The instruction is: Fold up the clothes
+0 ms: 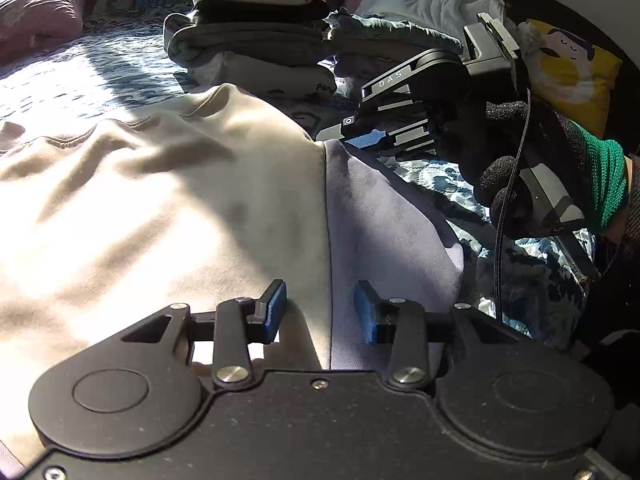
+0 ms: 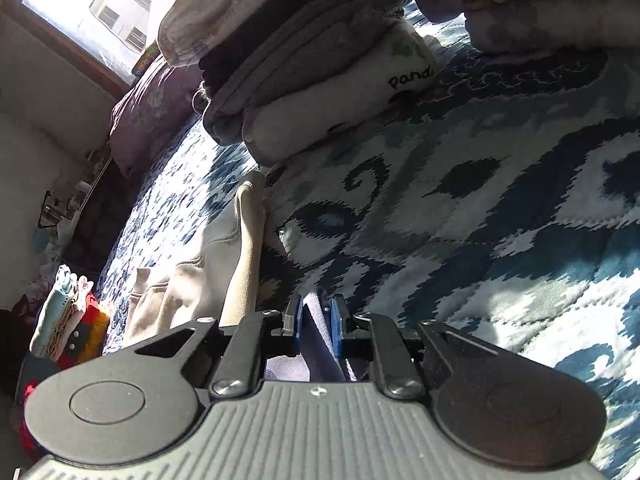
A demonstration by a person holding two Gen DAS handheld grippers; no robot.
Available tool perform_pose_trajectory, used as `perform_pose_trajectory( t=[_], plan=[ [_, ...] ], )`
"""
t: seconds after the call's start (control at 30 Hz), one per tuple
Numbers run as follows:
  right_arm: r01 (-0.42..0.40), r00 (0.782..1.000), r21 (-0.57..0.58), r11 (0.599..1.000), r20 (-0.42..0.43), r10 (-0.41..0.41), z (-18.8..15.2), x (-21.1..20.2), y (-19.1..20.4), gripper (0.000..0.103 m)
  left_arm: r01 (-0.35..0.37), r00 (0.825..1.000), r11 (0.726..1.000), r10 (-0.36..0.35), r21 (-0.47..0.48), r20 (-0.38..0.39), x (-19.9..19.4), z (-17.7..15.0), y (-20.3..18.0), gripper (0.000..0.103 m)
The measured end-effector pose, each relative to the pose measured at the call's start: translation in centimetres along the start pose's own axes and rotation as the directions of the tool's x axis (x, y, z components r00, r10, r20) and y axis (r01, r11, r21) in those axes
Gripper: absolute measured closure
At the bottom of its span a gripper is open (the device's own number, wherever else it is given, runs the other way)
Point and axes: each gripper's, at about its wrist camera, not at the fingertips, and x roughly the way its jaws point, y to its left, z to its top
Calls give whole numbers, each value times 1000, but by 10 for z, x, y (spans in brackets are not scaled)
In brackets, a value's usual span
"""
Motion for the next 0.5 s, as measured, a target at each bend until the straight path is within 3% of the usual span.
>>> perform_pose_trajectory(
  t=[0.13, 0.27, 0.43, 0.5],
  plan=[
    [-42, 988, -15, 999, 150, 44, -21, -48, 8, 92, -3, 1000, 1000, 3, 0, -6, -1, -1, 0, 66],
    [-40, 947, -52, 998, 316, 54, -64, -102, 16, 92, 0, 1000, 1000, 0, 1, -13, -3, -2, -1, 66],
    [35, 905, -74, 997, 426, 0, -141, -147, 15, 92, 4, 1000, 1000, -4, -6, -16, -5, -2, 1, 66],
    [119, 905, -157, 980, 423, -42, -170, -150, 22, 92, 6, 1000, 1000, -6, -9, -18, -5, -1, 2, 66]
  ],
)
